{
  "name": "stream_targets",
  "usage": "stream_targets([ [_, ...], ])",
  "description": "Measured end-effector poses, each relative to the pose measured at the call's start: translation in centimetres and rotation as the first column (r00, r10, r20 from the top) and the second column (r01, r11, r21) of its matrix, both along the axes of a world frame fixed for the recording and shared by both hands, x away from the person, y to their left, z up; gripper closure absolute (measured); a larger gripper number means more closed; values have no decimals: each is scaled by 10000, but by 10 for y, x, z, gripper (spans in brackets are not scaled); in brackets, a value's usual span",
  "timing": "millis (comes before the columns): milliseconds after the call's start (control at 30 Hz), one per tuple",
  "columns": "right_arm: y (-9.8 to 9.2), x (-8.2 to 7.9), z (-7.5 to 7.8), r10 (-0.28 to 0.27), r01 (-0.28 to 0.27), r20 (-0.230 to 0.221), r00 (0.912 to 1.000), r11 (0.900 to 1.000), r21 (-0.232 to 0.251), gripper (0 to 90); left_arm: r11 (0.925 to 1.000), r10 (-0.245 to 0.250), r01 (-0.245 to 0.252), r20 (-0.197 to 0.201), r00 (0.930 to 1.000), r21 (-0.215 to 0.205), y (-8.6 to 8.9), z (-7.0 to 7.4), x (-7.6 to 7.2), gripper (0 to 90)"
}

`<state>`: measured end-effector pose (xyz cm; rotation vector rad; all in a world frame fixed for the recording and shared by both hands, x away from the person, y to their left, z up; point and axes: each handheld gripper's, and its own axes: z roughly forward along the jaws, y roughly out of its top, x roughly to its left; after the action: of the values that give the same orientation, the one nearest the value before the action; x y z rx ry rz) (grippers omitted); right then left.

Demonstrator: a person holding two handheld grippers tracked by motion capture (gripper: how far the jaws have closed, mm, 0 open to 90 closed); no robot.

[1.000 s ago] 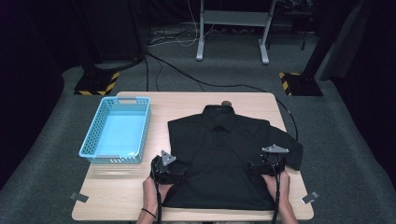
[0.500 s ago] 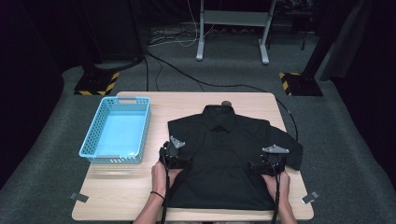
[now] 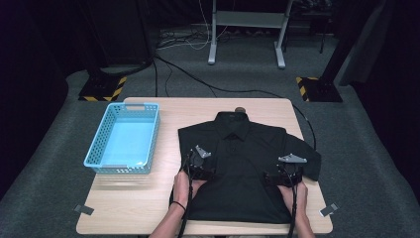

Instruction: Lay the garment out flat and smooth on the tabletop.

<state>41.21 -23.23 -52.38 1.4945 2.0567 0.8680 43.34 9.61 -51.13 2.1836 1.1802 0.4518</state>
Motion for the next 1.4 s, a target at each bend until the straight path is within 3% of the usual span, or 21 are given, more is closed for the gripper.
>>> stream_targets([
  [367, 0, 0, 0, -9, 9, 22, 10000, 10000, 19, 26, 9998, -127, 129, 144, 9998, -157, 5, 3, -3, 622],
  [733, -1, 0, 0, -55, 55, 29, 10000, 10000, 21, 30, 9989, 20, -11, 196, 9998, -479, 15, 2, -1, 820],
  [1400, -1, 1, 0, -180, 180, 15, 9998, 9998, 0, 30, 9979, 209, -169, 621, 9978, -633, 25, 10, -2, 855],
])
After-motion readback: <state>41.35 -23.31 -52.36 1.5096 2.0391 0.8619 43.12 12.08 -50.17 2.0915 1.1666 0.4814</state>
